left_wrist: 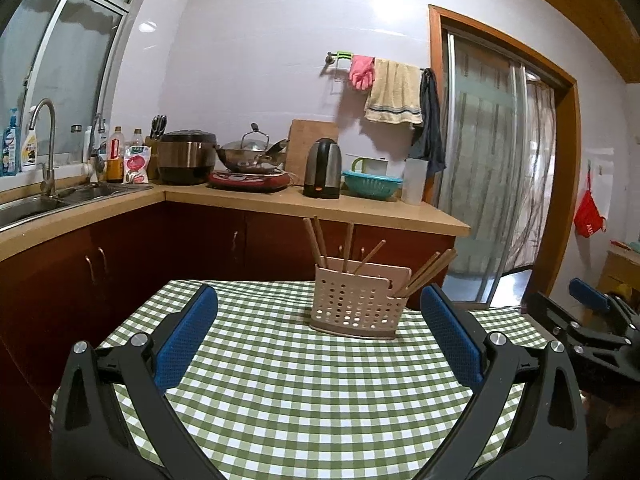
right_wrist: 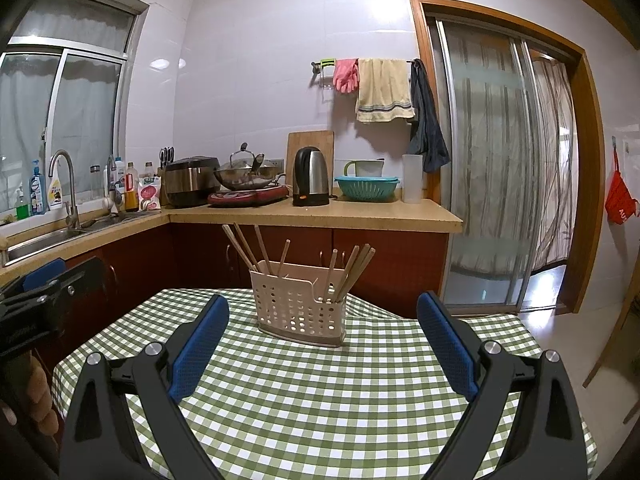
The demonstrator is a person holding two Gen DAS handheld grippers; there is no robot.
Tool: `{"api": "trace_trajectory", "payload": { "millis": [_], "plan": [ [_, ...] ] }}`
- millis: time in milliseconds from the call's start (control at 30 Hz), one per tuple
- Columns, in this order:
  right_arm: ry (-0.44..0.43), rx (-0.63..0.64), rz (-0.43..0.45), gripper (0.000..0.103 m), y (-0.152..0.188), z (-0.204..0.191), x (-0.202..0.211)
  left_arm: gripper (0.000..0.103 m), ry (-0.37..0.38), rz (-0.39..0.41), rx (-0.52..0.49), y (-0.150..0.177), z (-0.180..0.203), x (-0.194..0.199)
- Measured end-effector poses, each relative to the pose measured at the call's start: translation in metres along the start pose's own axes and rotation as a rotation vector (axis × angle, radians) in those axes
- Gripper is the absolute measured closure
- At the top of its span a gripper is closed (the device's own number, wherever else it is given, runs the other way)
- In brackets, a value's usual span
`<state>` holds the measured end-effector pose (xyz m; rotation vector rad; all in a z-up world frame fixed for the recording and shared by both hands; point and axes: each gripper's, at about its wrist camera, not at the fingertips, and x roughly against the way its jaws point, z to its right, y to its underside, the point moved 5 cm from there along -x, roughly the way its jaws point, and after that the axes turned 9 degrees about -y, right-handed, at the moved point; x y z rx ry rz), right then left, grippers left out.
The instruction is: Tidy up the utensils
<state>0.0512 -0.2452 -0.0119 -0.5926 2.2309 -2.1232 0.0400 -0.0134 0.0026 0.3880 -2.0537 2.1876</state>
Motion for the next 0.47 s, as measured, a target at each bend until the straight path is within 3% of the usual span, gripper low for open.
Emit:
{"api": "trace_trajectory", "payload": {
  "millis": [233, 467],
  "plan": [
    [0.012, -0.005, -0.016, 0.011, 0.003, 0.005, -0.008, 0.004, -0.036, -0.001, 0.011, 0.000, -0.009, -0.012],
    [0.038, -0.032, -0.063, 0.011, 0.017, 0.021, -0.026, 0.004, -0.077, -0.077, -0.013, 0.023, -0.020, -0.048]
  ]
}}
